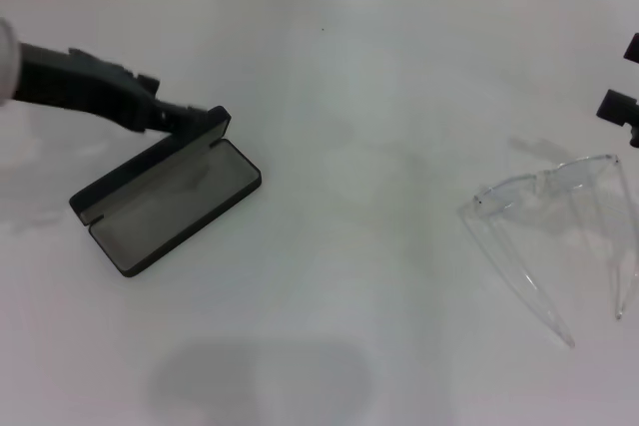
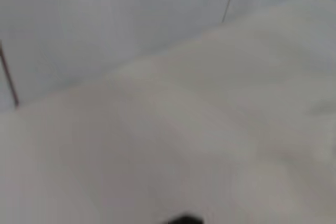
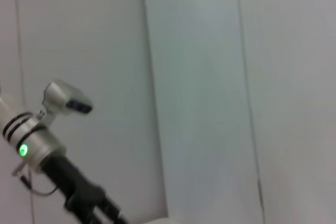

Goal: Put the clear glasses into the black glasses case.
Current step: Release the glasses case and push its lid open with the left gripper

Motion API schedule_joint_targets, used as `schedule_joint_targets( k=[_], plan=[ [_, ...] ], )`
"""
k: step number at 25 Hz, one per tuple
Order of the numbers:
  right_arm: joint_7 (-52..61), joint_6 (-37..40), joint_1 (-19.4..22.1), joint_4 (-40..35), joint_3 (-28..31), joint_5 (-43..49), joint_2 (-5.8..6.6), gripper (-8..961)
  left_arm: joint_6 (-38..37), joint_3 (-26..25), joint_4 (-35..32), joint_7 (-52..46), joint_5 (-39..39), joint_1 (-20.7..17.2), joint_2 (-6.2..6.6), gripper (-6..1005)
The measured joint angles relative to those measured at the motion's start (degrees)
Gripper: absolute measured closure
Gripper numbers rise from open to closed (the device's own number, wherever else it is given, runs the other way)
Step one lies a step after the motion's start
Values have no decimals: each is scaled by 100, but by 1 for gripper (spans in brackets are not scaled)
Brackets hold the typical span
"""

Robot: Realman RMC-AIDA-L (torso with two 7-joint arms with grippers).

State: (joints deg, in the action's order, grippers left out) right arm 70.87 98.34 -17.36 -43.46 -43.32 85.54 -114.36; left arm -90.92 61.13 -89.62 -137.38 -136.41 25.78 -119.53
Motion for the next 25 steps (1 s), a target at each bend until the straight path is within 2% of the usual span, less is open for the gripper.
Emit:
schedule_joint_targets(
  k=[4,11,19,25],
  plan=[
    [-100,32,-54,344,63,-114,116,147,99,784,-30,-488,-652,118,-4,268],
    [-226,94,-66,413,91,-172,139,151,588,1643,12,-813,-1283,109,-12,302],
    [-289,159,-49,433,177,-180,136,157,839,1880,159,-987,-1939,147,-16,334],
    [-307,169,-66,500,307,-191,123,161,968,1886,638,-969,-2260,281,-15,358]
  ],
)
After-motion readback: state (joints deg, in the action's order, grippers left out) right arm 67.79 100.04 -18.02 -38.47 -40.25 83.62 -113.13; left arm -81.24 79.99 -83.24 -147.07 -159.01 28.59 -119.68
